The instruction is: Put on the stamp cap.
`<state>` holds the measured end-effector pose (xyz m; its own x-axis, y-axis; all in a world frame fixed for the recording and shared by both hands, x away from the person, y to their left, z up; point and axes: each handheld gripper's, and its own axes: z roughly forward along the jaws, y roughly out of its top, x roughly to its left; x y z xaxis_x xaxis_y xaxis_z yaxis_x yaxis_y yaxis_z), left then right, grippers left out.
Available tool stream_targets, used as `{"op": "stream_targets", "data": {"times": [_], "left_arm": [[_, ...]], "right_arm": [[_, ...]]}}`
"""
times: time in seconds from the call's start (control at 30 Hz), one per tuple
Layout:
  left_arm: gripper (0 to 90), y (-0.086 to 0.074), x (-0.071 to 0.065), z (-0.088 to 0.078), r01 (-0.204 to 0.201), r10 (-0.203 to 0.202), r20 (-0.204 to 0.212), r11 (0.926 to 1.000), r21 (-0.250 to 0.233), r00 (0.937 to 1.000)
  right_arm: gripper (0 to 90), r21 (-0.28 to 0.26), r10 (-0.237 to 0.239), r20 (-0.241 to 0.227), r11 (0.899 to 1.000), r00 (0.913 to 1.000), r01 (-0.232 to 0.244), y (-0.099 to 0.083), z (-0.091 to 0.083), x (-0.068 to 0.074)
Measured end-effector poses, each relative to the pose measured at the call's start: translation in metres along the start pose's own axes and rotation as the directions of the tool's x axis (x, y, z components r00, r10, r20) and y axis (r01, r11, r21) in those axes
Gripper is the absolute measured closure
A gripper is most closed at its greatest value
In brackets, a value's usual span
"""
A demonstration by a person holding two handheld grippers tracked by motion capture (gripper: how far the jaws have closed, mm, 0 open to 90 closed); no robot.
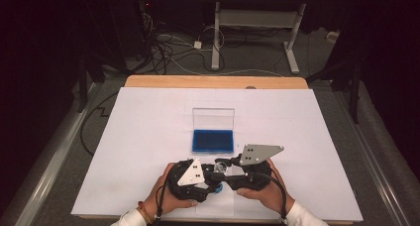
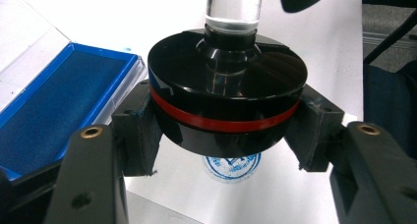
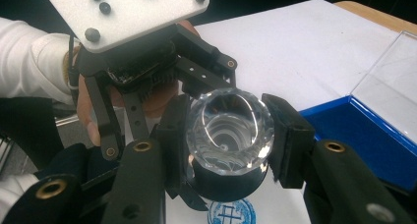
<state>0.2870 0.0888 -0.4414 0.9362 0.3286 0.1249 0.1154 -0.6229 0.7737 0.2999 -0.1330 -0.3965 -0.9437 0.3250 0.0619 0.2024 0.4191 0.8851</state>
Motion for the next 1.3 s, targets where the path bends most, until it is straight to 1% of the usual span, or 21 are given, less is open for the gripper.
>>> {"op": "stream_targets", "data": {"times": [0.1,0.13,0.17,0.2,0.23,0.3,0.33,0.37,0.43,0.47,0.53,0.63,0.8,0.97,1.03,1.23,1.3], "left_arm": [[36.4,0.0,0.0,0.0,-0.014,0.014,-0.007,0.9999,0.01,0.9999],[36.3,0.0,-0.002,0.0,-0.032,0.032,-0.01,0.9994,0.016,0.9994],[36.4,0.001,-0.003,0.001,-0.036,0.036,-0.02,0.999,0.025,0.9991],[36.4,0.0,-0.003,0.001,-0.035,0.035,-0.014,0.9991,0.026,0.9993],[36.4,0.0,-0.002,0.001,-0.03,0.031,-0.016,0.9993,0.02,0.9994],[36.4,0.0,-0.002,0.001,-0.038,0.038,-0.022,0.999,0.025,0.999],[36.4,0.0,-0.001,0.001,-0.032,0.033,-0.015,0.9993,0.02,0.9994],[36.3,0.0,-0.001,0.001,-0.028,0.029,-0.011,0.9995,0.017,0.9995],[36.3,0.0,-0.001,0.002,-0.022,0.022,-0.019,0.9997,0.007,0.9996],[36.3,0.0,-0.001,0.002,-0.019,0.019,-0.013,0.9998,0.001,0.9997],[36.2,0.0,0.0,0.002,-0.017,0.016,-0.01,0.9998,-0.006,0.9998],[36.1,-0.001,0.0,0.002,-0.014,0.014,-0.005,0.9999,-0.002,0.9999],[35.9,-0.001,0.001,0.004,-0.002,0.002,0.003,0.9999,-0.014,1.0],[35.5,-0.002,0.002,0.005,0.003,-0.004,-0.007,0.9999,-0.017,1.0],[35.1,-0.003,0.002,0.006,0.008,-0.008,-0.004,0.9997,-0.023,1.0],[31.5,-0.003,-0.001,0.01,-0.003,0.003,-0.004,1.0,-0.003,1.0],[30.1,-0.003,-0.002,0.012,-0.007,0.008,-0.01,1.0,0.005,0.9999]], "right_arm": [[57.4,0.008,-0.001,-0.002,1.0,1.0,0.001,0.0,0.001,0.0],[57.5,0.01,-0.001,-0.005,1.0,1.0,0.001,0.0,0.001,0.0],[57.4,0.014,0.005,-0.009,1.0,0.9999,-0.005,-0.001,0.002,-0.001],[57.4,0.017,0.005,-0.012,1.0,0.9999,-0.004,-0.001,0.003,0.0],[57.4,0.019,0.002,-0.008,1.0,1.0,-0.002,-0.001,0.003,0.0],[57.4,0.018,-0.001,0.0,1.0,1.0,0.001,-0.001,0.003,0.001],[57.4,0.022,-0.005,0.002,1.0,1.0,0.005,-0.001,0.003,0.001],[57.4,0.018,0.001,0.001,1.0,1.0,-0.001,-0.001,0.003,0.0],[57.4,0.016,0.011,0.002,1.0,0.9999,-0.011,-0.001,0.002,-0.001],[57.4,0.014,0.014,0.005,1.0,0.9999,-0.014,-0.001,0.002,-0.002],[57.4,0.012,0.002,0.008,1.0,1.0,-0.002,0.0,0.001,-0.001],[57.4,0.018,-0.002,0.012,1.0,0.9999,0.002,0.001,0.001,0.0],[57.4,0.019,-0.008,0.023,1.0,0.9997,0.008,0.001,0.001,0.001],[57.5,0.019,-0.01,0.029,1.0,0.9995,0.009,0.001,0.001,0.001],[57.4,0.019,-0.009,0.032,1.0,0.9994,0.008,0.001,0.001,0.001],[57.4,0.013,-0.014,0.04,1.0,0.9991,0.014,0.003,-0.001,0.001],[57.4,0.01,-0.017,0.039,1.0,0.9991,0.017,0.003,-0.002,0.001]]}}
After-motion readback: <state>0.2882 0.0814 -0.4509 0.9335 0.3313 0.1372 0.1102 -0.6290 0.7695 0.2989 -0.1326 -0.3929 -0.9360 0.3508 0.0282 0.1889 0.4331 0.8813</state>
